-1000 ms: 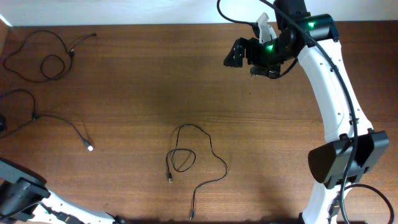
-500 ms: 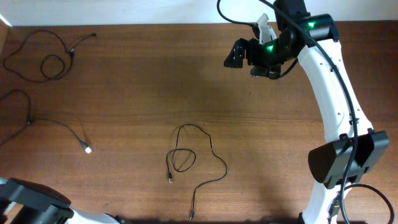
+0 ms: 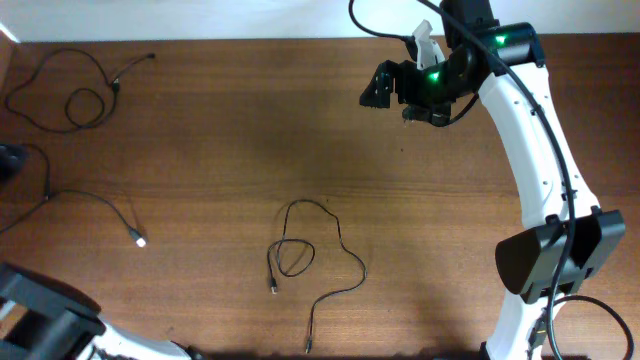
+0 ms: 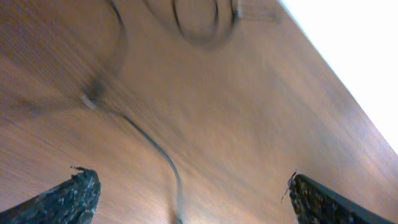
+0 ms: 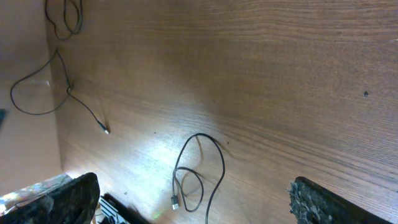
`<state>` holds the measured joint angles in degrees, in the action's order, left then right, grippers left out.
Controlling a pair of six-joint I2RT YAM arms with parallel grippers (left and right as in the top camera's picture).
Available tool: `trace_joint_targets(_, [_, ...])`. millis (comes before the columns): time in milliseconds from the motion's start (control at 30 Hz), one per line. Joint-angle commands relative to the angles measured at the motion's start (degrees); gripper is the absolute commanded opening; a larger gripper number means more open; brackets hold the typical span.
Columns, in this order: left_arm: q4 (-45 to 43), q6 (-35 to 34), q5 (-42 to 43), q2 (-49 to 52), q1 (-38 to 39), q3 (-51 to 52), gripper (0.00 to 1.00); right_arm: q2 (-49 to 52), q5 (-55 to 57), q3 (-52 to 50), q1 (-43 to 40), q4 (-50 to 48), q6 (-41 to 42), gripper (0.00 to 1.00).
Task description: Untangle cables
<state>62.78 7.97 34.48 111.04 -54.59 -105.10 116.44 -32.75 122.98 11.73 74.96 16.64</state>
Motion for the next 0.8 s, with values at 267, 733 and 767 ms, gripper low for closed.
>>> trace_joint_targets(267, [1.7, -26.6, -26.8, 15.4, 10.4, 0.1, 0.99, 0.3, 0.5, -0.1, -0.1, 0.1, -0.4, 0.98])
trace_joint_targets(733, [-2.3, -28.3, -23.2, 21.2, 11.7, 0.1, 0.91, 0.3, 0.5, -0.1, -0.1, -1.4, -0.3, 0.98])
trace_joint_targets(767, [-2.2, -28.3, -23.3, 22.0, 12.0, 0.1, 0.84, 0.3, 0.5, -0.1, -0.1, -1.1, -0.3, 0.98])
